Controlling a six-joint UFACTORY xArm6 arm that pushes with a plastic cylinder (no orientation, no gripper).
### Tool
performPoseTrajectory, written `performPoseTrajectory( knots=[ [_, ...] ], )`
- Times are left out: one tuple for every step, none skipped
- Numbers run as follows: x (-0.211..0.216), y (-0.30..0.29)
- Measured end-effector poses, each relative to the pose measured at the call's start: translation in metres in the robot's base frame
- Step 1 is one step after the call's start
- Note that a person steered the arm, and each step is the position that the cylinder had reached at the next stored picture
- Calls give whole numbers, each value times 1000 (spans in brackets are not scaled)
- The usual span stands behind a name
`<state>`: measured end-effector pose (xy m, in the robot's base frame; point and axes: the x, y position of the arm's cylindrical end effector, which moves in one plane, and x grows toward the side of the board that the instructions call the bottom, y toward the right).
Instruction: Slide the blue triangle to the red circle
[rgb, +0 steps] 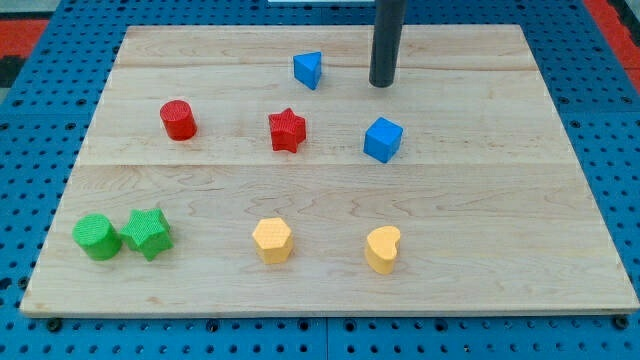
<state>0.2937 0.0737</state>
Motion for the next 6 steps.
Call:
performPoseTrajectory(
  knots=[
    [-13, -62],
    [-11, -152],
    [-11, -179],
    [-24, -195],
    [-45, -185],
    [-35, -258]
  ],
)
